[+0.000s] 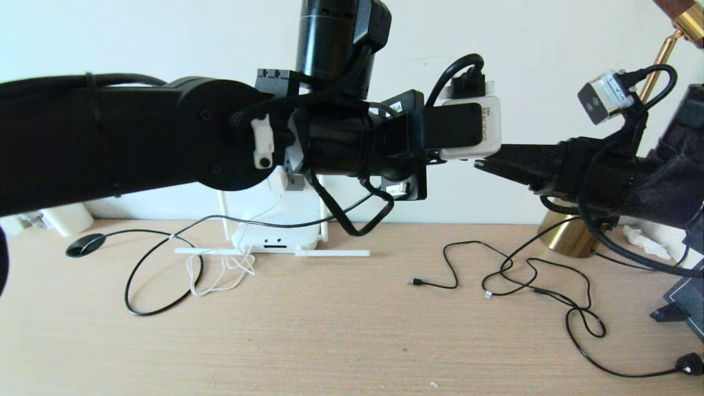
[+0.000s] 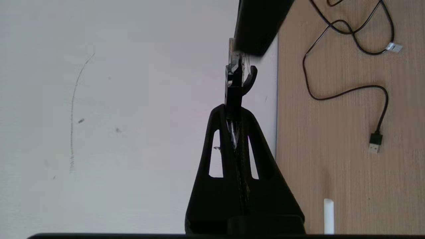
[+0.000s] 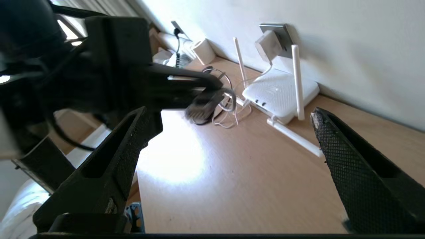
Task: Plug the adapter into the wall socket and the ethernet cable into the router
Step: Hand it to the other hand
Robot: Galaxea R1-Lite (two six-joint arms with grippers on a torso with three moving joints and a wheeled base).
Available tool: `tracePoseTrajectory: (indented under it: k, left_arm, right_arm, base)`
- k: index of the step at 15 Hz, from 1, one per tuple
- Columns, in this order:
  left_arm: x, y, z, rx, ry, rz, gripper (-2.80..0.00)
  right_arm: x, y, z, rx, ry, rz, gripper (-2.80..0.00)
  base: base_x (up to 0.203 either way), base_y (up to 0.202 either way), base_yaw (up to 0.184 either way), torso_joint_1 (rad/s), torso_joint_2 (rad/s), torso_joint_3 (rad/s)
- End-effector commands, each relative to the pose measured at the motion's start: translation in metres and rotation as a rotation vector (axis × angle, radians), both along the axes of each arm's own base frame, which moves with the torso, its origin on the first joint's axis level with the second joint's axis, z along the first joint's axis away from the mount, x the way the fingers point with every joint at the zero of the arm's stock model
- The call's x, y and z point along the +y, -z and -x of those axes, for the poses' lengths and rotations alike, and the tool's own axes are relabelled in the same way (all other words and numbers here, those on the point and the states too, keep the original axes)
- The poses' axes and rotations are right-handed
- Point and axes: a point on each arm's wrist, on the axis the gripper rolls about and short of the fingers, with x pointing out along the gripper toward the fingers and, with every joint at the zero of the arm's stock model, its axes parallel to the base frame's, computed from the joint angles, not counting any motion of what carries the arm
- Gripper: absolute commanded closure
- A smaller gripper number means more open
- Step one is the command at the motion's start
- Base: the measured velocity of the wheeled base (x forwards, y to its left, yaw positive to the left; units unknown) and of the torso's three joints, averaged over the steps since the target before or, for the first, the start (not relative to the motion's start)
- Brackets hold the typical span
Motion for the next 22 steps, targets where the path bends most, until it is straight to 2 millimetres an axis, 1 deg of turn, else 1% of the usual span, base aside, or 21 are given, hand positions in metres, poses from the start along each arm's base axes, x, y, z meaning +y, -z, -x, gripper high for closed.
tracePoseTrajectory:
  k: [1, 2, 6, 10, 13, 16, 22]
  left_arm:
    - [0.002, -0.001, 0.0, -0.009, -0.001, -0.004, 0.0]
    - [0.003, -0.003, 0.001, -0.018, 0.001, -0.008, 0.0]
    - [0.006, -0.004, 0.004, -0.013, -0.001, -0.016, 0.0]
    - [0.007, -0.001, 0.002, 0.005, -0.008, -0.036, 0.0]
    - [0.007, 0.006, -0.005, 0.013, -0.021, -0.054, 0.0]
    - [0.006, 0.007, -0.006, 0.013, -0.021, -0.055, 0.0]
    - [0.009, 0.007, -0.008, 0.014, -0.03, -0.055, 0.0]
  right_arm:
    - [0.012, 0.008, -0.018, 0.022, -0.029, 0.004, -2.8]
    - [0.016, 0.008, -0.021, 0.02, -0.038, 0.004, -2.8]
    - [0.018, 0.004, -0.025, -0.002, -0.041, 0.003, -2.8]
    - [0.018, 0.004, -0.023, -0.008, -0.041, 0.005, -2.8]
    - [0.018, 0.001, -0.02, -0.018, -0.044, 0.003, -2.8]
    - [0.021, 0.001, -0.018, -0.054, -0.054, -0.007, -2.8]
    - [0.025, 0.006, -0.016, -0.038, -0.069, -0.004, -2.8]
  base:
    - [0.0, 0.0, 0.0, 0.0, 0.0, 0.0]
    - [0.0, 0.0, 0.0, 0.0, 0.0, 0.0]
    - [0.0, 0.0, 0.0, 0.0, 0.0, 0.0]
    - [0.0, 0.0, 0.0, 0.0, 0.0, 0.0]
    - [0.0, 0.0, 0.0, 0.0, 0.0, 0.0]
    - [0.0, 0.0, 0.0, 0.0, 0.0, 0.0]
    - [0.0, 0.0, 0.0, 0.0, 0.0, 0.0]
